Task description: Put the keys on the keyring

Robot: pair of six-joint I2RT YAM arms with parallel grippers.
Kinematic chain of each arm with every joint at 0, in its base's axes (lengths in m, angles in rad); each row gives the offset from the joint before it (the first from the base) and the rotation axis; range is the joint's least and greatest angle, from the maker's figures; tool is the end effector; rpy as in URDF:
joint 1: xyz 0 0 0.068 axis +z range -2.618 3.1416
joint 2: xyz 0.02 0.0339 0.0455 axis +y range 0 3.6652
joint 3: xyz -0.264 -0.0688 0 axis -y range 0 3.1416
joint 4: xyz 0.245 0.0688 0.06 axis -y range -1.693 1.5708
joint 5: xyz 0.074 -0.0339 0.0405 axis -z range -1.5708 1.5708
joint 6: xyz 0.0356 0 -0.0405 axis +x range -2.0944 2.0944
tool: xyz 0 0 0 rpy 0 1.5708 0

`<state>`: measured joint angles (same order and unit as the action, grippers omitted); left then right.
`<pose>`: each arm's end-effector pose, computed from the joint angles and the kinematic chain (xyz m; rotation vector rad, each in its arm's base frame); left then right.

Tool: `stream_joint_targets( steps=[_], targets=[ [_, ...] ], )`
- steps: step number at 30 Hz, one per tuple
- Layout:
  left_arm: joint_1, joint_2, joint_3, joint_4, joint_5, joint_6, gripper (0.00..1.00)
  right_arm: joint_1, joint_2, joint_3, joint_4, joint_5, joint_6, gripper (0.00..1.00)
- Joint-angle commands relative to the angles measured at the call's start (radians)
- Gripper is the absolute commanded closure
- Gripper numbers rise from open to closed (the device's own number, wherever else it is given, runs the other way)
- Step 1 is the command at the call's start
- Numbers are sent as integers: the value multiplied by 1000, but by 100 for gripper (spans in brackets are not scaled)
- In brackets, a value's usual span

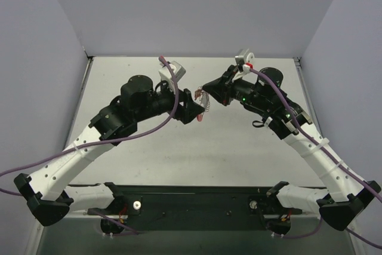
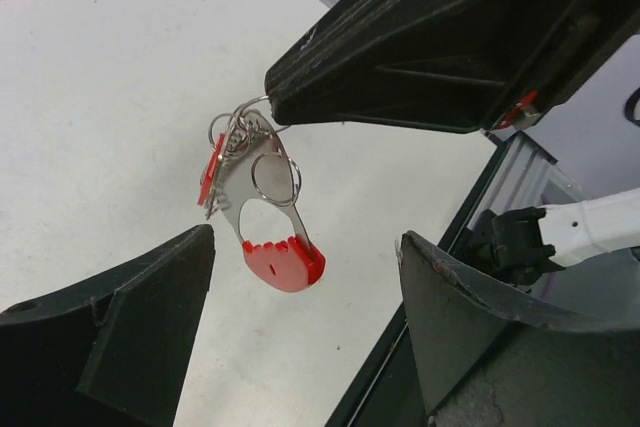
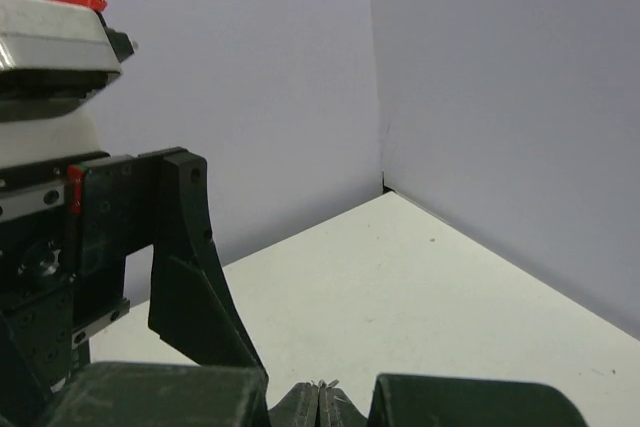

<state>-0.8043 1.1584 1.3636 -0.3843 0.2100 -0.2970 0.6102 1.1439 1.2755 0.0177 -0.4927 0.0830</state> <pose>0.1673 -0.1844 0.4446 0.6202 1.7452 -0.9720 0.1951 0.1570 0.4611 -0.7839 1.2849 0.9118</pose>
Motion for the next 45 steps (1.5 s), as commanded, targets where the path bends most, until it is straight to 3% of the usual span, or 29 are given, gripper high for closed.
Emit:
stream_joint_targets(
  steps=[1,4,9,14,20,25,33,45],
  targets=[
    [-39,32,68,-73,-168,50,16,5,-4,53,71,22,11,100],
    [-39,11,51,-41,-227,71,16,5,-3,58,64,-1,4,100],
    [-27,-54,-3,67,-210,163,16,2,-9,58,28,-70,-44,100],
    [-4,-63,23,52,-48,275,22,-19,-29,53,16,-128,-58,100],
    [20,-86,5,55,219,410,27,-75,-52,54,-7,-357,-49,100],
    [30,-111,-3,38,347,493,30,-104,-73,61,-15,-474,-37,100],
    [65,-34,55,62,495,461,39,-102,-79,76,-65,-592,-32,100],
    [125,76,152,84,706,369,53,-102,-87,68,-81,-609,-37,100]
  ],
)
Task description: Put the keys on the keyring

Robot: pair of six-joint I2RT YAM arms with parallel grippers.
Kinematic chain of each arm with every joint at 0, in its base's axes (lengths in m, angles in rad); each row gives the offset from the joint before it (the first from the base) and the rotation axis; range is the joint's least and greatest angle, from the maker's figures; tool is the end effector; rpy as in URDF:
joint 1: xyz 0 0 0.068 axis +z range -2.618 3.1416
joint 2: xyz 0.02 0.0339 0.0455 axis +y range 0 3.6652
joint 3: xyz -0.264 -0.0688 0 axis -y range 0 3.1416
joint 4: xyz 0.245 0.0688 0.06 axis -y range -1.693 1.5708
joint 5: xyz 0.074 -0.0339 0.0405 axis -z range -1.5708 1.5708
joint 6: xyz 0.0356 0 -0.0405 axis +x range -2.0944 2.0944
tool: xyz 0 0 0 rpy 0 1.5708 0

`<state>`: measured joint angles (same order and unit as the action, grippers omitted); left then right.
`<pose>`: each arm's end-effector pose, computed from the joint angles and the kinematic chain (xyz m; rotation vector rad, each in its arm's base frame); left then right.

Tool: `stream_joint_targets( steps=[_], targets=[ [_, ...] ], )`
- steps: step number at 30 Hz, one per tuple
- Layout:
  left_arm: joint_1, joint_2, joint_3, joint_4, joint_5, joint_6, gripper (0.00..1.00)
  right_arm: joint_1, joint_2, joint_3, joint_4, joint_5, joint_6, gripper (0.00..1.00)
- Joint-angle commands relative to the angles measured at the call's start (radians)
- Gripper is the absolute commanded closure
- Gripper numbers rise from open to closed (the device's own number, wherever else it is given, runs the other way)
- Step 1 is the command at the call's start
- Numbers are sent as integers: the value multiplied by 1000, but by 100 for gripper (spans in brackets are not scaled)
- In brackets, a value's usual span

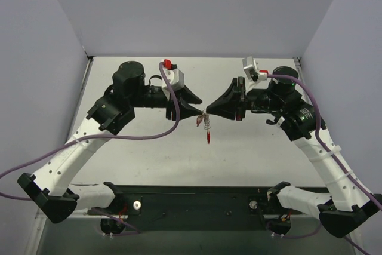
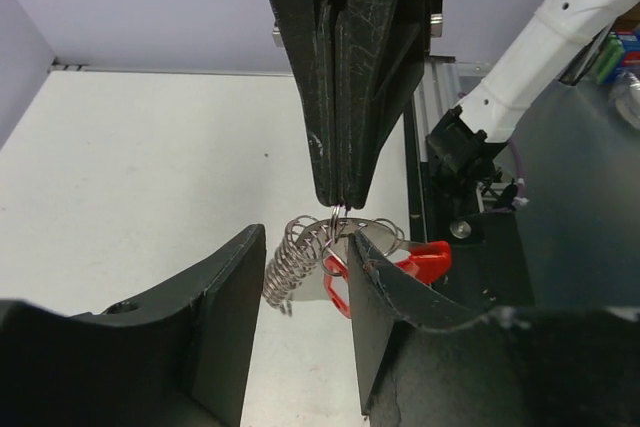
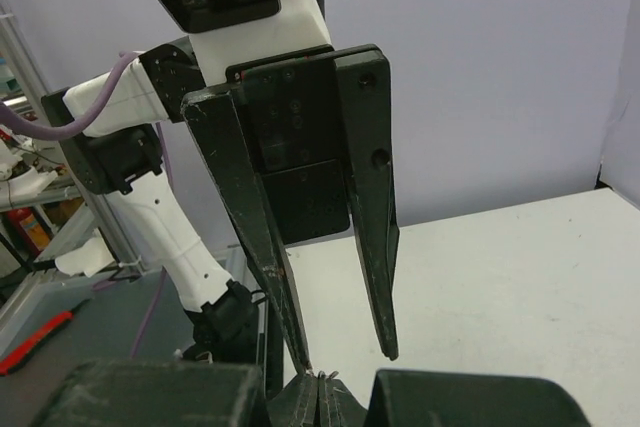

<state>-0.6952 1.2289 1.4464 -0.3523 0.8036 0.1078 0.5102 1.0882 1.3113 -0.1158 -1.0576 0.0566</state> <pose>0.1799 -0.1834 0.4604 1.2309 1.3031 -1.1085 0.1717 0.1316 0.4699 -1.1866 1.1441 1.2053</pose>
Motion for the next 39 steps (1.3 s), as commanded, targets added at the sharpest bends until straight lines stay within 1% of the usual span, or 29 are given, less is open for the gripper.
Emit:
stream_joint_targets(
  steps=[1,7,13,20,26,34,35,38,39],
  targets=[
    [17,7,68,56,124,-39,53,-4,-33,32,51,-42,-14,100],
    [33,7,49,115,181,-82,53,-2,-30,36,50,-35,-12,100],
    [34,43,69,76,190,-71,57,-2,-30,42,48,-35,-12,100],
    [34,86,100,59,186,-73,58,-2,-30,43,48,-28,-14,100],
    [36,104,120,22,180,-49,66,-4,-33,42,47,-7,-18,100],
    [36,107,108,30,215,-49,66,-4,-36,37,44,13,-24,100],
    [36,110,106,30,218,-49,68,-4,-36,37,44,16,-24,100],
    [36,113,105,35,221,-56,85,-6,-36,39,45,16,-26,100],
    [36,112,104,39,218,-59,92,-4,-36,37,44,19,-26,100]
  ],
)
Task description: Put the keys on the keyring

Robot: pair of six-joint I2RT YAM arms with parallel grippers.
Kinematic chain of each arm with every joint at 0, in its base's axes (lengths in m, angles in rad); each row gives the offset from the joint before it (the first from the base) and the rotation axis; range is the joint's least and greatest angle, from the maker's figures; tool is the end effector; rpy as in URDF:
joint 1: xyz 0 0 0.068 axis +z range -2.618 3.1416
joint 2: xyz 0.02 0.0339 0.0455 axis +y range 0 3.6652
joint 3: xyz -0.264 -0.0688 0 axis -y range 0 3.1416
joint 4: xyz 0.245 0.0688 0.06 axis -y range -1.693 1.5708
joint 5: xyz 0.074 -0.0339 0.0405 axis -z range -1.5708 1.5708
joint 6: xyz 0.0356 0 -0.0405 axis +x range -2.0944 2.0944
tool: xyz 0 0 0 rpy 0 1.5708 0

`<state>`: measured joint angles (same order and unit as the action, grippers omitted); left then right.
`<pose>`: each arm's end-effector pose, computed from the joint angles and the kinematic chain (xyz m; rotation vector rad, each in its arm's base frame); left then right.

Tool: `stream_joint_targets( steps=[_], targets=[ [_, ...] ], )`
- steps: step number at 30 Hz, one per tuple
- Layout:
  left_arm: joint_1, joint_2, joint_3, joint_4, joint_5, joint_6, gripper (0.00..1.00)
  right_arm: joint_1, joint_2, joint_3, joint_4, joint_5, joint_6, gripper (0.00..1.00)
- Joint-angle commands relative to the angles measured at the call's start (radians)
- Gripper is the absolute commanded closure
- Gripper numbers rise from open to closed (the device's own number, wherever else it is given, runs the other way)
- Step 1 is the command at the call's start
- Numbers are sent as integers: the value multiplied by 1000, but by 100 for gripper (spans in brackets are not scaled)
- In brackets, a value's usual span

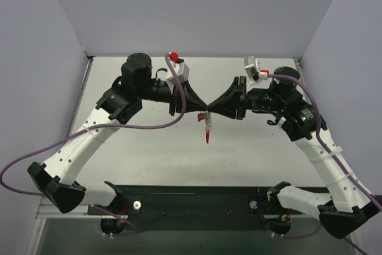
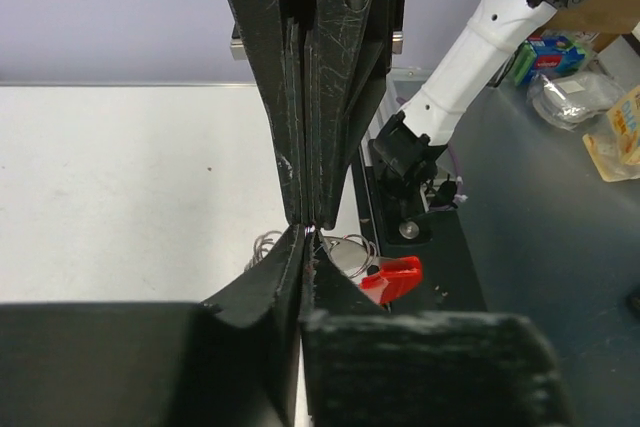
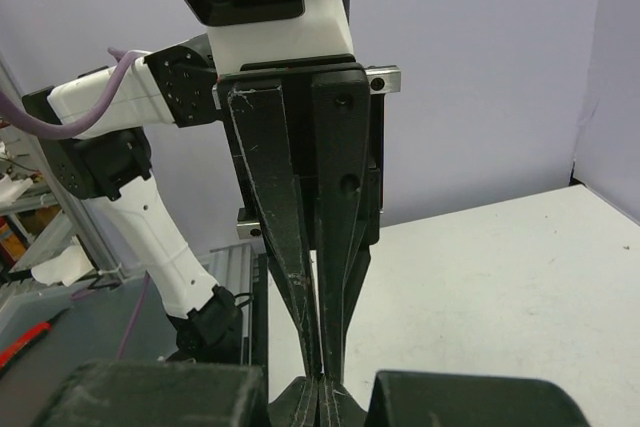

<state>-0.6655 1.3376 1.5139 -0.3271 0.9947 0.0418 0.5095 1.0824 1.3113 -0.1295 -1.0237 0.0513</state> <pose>0.2034 -0.1976 0.4584 1.3013 1.2888 -1.2953 0.1713 0.1305 0.4698 -1.1613 1.1634 1.1810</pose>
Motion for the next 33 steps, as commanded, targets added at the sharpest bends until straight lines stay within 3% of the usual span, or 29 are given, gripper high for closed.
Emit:
stream_joint_targets(
  steps=[1,7,8,9,12,15,23,33],
  targets=[
    [6,3,37,17,27,4,100,-5,-30,37,57,-13,-21,100],
    [6,-11,14,66,2,-28,100,-3,-42,29,62,33,-19,98],
    [6,-20,11,83,-19,-37,100,-3,-45,26,64,45,-19,91],
    [6,-23,6,92,-28,-37,100,-3,-49,23,62,59,-21,76],
    [6,-34,9,99,-74,-83,100,-3,-59,19,62,80,-24,53],
    [6,-37,17,85,-91,-89,100,-3,-56,20,57,89,-27,45],
    [4,-35,22,85,-80,-95,100,-3,-38,22,28,126,-42,40],
    [4,-43,15,92,-54,-99,100,-3,5,40,8,132,-42,46]
  ],
)
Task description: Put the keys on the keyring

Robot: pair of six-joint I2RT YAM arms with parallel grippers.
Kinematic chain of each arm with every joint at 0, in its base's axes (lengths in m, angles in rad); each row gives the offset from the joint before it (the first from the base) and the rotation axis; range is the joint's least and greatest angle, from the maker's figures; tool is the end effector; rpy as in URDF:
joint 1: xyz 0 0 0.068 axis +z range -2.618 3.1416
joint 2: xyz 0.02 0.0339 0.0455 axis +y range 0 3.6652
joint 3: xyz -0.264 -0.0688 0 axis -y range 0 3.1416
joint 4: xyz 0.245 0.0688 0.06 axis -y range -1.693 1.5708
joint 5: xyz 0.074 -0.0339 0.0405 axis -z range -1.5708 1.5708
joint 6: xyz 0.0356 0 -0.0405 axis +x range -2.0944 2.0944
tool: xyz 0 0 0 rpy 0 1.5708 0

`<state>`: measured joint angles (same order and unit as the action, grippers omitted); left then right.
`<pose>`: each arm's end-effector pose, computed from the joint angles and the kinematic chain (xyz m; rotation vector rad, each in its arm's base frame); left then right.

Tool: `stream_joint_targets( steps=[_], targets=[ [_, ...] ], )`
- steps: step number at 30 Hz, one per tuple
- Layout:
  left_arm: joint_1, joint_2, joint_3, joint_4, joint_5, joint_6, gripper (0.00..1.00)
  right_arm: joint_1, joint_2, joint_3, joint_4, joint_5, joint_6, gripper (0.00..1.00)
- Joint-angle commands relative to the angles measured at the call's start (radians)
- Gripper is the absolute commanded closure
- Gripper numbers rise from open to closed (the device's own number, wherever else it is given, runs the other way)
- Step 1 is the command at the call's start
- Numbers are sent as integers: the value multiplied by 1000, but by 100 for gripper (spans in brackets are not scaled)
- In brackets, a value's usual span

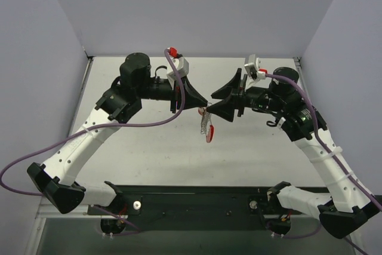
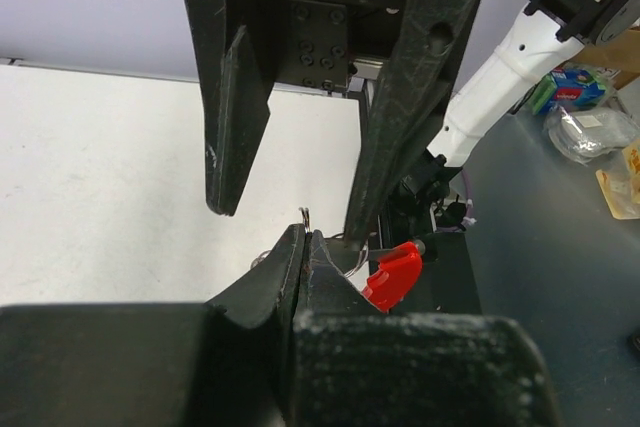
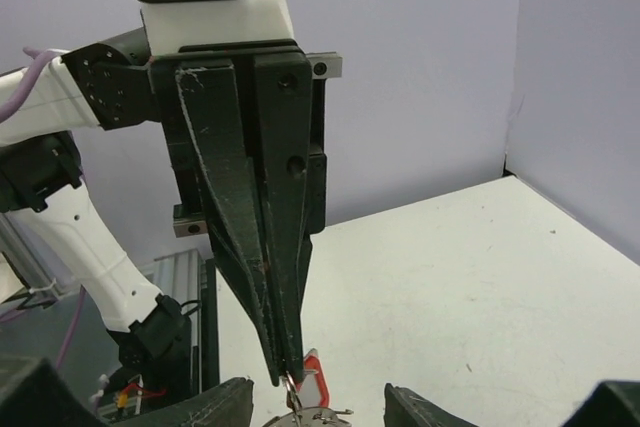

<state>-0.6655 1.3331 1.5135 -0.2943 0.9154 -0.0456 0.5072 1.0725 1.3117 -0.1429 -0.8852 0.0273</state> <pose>0.2053 -0.1970 0.4622 1.2002 1.3574 -1.2812 0.1734 0.1279 0.4710 -1.0621 1.2086 1.0668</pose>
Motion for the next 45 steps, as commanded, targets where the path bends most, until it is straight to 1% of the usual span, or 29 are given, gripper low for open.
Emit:
stream_joint_targets(
  steps=[1,2,3,4,5,7,8,11,16,18,20,33,34,35,37,38,39,40,41,45],
  targets=[
    [4,-38,14,61,28,-14,100,-1,17,41,22,-6,-18,48],
    [4,-38,14,64,30,-13,100,-1,18,41,20,-8,-18,52],
    [4,-40,14,64,30,-13,100,-1,20,43,22,-6,-18,60],
    [4,-40,13,64,30,-13,100,-1,18,41,22,-1,-17,66],
    [6,-40,11,63,30,-10,100,-1,20,43,22,6,-14,69],
    [4,-40,11,57,27,-5,100,-1,15,41,22,15,-13,71],
    [4,-41,13,52,22,-4,100,-1,12,40,23,17,-12,72],
    [4,-38,14,43,20,1,100,-1,4,34,28,34,-7,66],
    [4,-37,19,30,23,6,100,-1,-2,29,42,38,3,67],
    [4,-34,22,23,22,10,100,-1,-2,29,45,42,6,67],
    [4,-35,20,17,23,15,100,-1,-3,27,49,52,11,64],
    [4,-34,24,-9,10,29,100,-1,6,31,86,29,34,63],
    [4,-34,25,-12,14,29,100,-1,7,31,91,25,34,64],
    [4,-32,25,-9,14,29,100,-1,12,34,92,16,37,71],
    [4,-37,25,-8,16,29,100,-1,26,40,91,-4,37,79],
    [4,-37,24,-6,13,29,100,-1,29,43,86,-14,37,89],
    [4,-40,24,-6,13,29,100,-1,36,46,85,-18,34,92],
    [4,-43,22,-3,13,29,100,-2,40,47,78,-23,33,93],
    [4,-43,22,-2,13,29,100,-2,41,49,77,-26,28,99],
    [4,-46,20,6,11,24,100,-1,47,57,66,-61,14,100]
  ],
)
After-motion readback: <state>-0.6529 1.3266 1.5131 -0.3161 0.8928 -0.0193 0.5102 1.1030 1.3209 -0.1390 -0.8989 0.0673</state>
